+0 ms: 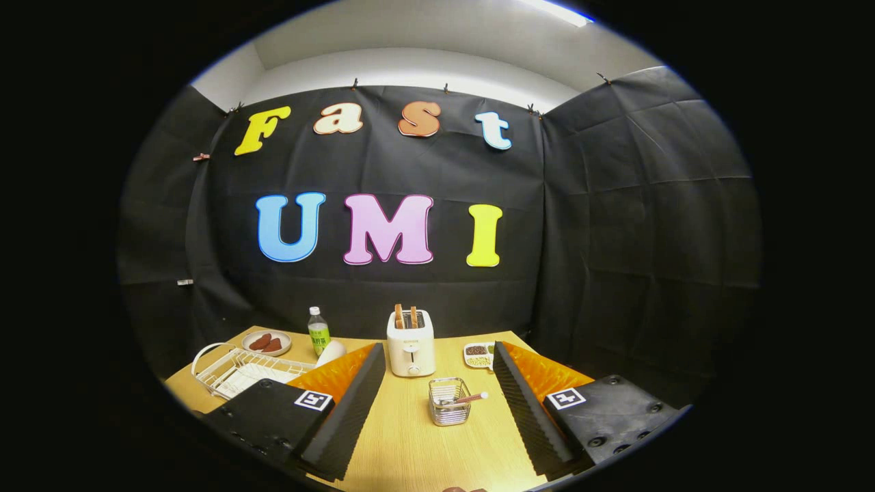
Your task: Take the plate from the dish rack, then take the spoon from the basket and place it into the plate.
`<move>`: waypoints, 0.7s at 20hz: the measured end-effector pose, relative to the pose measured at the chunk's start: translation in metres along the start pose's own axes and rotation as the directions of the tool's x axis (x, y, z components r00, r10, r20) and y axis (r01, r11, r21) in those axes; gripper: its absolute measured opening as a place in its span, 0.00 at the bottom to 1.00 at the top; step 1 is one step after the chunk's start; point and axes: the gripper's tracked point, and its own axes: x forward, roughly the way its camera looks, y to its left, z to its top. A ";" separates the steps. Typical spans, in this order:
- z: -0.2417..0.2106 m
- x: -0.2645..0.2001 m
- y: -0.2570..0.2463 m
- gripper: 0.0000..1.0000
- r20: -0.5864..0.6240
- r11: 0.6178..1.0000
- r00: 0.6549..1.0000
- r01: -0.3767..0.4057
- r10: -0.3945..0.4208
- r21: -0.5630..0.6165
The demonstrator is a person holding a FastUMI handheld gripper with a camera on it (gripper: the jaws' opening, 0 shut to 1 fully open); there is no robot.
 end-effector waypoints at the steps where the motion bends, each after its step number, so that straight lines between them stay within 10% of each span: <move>1: -0.001 0.000 -0.001 0.98 -0.003 1.000 1.000 0.001 -0.001 0.000; 14: -0.001 0.031 0.037 0.97 -0.036 0.995 0.994 -0.101 0.100 -0.026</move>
